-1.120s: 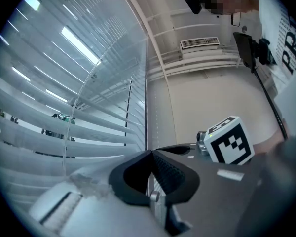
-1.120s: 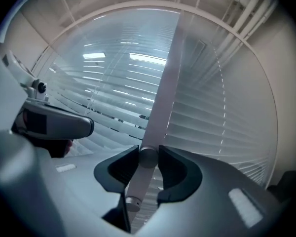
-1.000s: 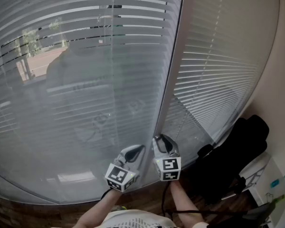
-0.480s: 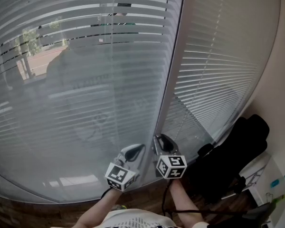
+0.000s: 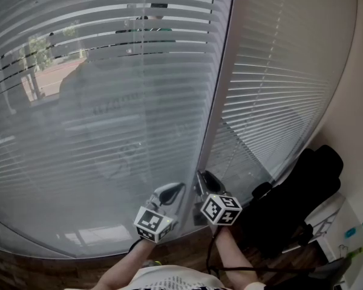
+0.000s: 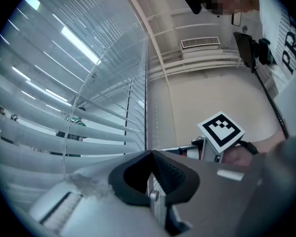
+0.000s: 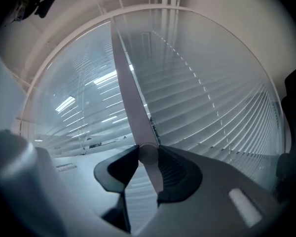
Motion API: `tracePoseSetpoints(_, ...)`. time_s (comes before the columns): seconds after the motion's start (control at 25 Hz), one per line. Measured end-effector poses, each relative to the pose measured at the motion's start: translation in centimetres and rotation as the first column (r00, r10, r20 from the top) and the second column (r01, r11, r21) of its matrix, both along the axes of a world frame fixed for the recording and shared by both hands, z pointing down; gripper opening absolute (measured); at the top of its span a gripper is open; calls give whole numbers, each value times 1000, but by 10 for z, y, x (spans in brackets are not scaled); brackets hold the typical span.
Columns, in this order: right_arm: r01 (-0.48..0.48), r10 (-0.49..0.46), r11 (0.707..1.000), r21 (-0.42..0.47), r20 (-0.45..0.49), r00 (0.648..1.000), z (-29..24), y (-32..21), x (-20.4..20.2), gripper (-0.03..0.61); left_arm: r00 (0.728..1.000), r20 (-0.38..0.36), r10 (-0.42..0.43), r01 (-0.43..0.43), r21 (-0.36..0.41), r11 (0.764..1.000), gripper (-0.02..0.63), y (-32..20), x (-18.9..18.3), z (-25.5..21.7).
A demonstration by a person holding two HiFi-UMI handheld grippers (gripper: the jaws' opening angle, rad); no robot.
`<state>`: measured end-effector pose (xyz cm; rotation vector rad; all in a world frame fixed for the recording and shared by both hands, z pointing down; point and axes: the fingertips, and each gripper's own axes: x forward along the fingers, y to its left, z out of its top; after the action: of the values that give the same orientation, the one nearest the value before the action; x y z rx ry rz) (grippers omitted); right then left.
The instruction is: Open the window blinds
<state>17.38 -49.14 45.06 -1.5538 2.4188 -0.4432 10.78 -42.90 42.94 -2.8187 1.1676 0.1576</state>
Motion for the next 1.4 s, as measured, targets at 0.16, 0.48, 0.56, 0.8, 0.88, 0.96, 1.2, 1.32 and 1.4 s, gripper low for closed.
tracePoseSetpoints(0.16, 13, -13, 1000, -14, 32, 999, 1, -1, 0, 133, 1000, 2, 7, -7, -1, 1000, -8, 0, 2, 1)
tracePoseSetpoints(0.48, 36, 60, 984, 172, -522, 851, -10, 8, -7, 138, 1000, -1, 8, -8, -6, 1000, -8, -1, 3, 2)
tracePoseSetpoints(0.56, 52, 90, 977, 206, -622, 778, -11, 10, -12, 138, 1000, -3, 11, -11, -8, 1000, -8, -1, 4, 3)
tracePoseSetpoints(0.8, 77, 128, 968, 237, -741, 659, -5, 6, -18, 138, 1000, 3, 14, -14, -6, 1000, -8, -4, 7, 5)
tracePoseSetpoints(0.88, 80, 142, 964, 254, -745, 651, -6, 6, -17, 135, 1000, -2, 10, -10, -2, 1000, -8, -4, 7, 3)
tracePoseSetpoints(0.96, 81, 143, 963, 258, -739, 658, -6, 7, -17, 135, 1000, -4, 6, -6, 0, 1000, -8, -5, 5, 3)
tracePoseSetpoints(1.2, 63, 131, 968, 244, -701, 700, 2, 7, -15, 133, 1000, -10, -1, 1, -1, 1000, -8, -7, 1, 13)
tracePoseSetpoints(1.32, 48, 98, 977, 207, -642, 761, 0, 6, -13, 133, 1000, -13, 0, 0, -4, 1000, -8, -8, 2, 8)
tracePoseSetpoints(1.4, 40, 91, 980, 195, -617, 782, -5, 5, -12, 133, 1000, -13, 2, -2, -4, 1000, -8, -9, 3, 2)
